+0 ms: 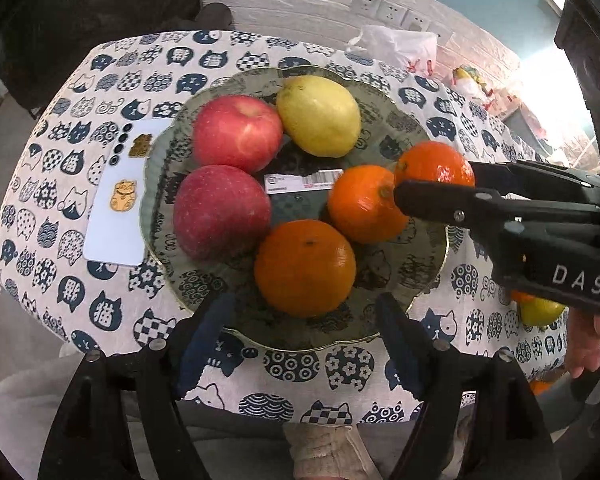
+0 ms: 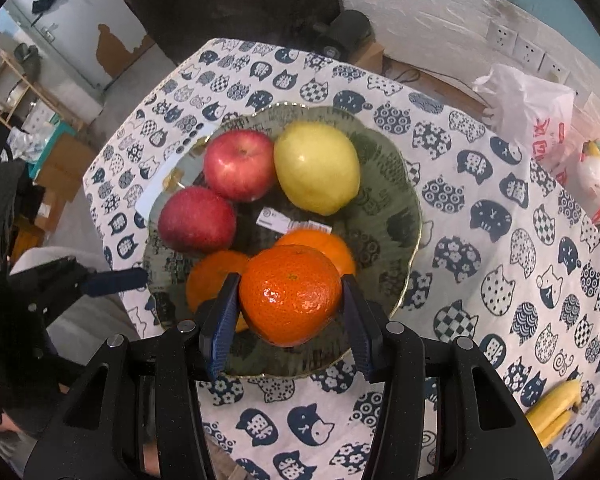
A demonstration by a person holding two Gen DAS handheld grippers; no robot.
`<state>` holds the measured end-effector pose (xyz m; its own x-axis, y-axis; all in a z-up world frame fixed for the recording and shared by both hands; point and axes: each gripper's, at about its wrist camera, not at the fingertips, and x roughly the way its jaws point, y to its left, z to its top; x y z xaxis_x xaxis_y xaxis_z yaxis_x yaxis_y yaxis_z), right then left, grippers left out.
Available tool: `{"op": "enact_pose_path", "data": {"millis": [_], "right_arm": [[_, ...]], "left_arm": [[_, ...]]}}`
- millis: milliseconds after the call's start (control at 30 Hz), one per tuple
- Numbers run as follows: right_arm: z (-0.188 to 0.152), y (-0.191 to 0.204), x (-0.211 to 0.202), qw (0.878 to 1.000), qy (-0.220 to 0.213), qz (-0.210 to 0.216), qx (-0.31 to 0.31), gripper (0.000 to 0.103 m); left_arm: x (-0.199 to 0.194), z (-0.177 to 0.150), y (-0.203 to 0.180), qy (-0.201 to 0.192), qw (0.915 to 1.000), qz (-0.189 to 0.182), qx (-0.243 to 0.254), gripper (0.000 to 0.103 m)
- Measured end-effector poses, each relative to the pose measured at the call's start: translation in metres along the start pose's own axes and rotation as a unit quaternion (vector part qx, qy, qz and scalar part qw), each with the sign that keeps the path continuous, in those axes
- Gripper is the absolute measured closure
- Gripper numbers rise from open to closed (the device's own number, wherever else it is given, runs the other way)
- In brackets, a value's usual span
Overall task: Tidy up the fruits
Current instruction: 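Open the left tool over the plate while the right tool releases the tangerine there, then move both open tools from the plate back to the fruit pile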
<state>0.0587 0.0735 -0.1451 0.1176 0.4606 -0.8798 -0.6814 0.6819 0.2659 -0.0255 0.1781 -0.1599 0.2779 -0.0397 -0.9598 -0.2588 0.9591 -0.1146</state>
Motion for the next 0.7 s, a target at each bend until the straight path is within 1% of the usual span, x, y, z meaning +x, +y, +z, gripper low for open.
{"op": "enact_pose_path", "data": {"millis": [167,333,433,467,533,700], "right_arm": [[0.011,0.009,0.009,1.0,-0.002,0.003,-0.006,0.054],[0.02,0.017,0.025,1.0,0.009,0.01,-0.008,0.054],[0.024,0.019,0.032,1.0,0.011,0.019,-0.003,0.05],[0.025,0.019,0.032,1.0,0.01,0.022,0.0,0.047],[0.026,0.019,0.031,1.0,0.006,0.014,0.004,0.044],[0.024,0.012,0.021,1.0,0.001,0.006,0.011,0.043]], "left_arm": [[-0.007,0.001,0.013,-0.013,0.9995,-0.007,-0.027,0.025],[-0.009,0.003,0.024,-0.021,0.999,-0.002,-0.04,0.025],[-0.009,0.003,0.027,-0.021,0.9989,-0.001,-0.041,0.025],[-0.009,0.003,0.027,-0.021,0.999,0.0,-0.04,0.025],[-0.009,0.003,0.027,-0.022,0.999,0.0,-0.038,0.025],[-0.011,0.004,0.024,-0.025,0.9991,-0.002,-0.033,0.025]]}}
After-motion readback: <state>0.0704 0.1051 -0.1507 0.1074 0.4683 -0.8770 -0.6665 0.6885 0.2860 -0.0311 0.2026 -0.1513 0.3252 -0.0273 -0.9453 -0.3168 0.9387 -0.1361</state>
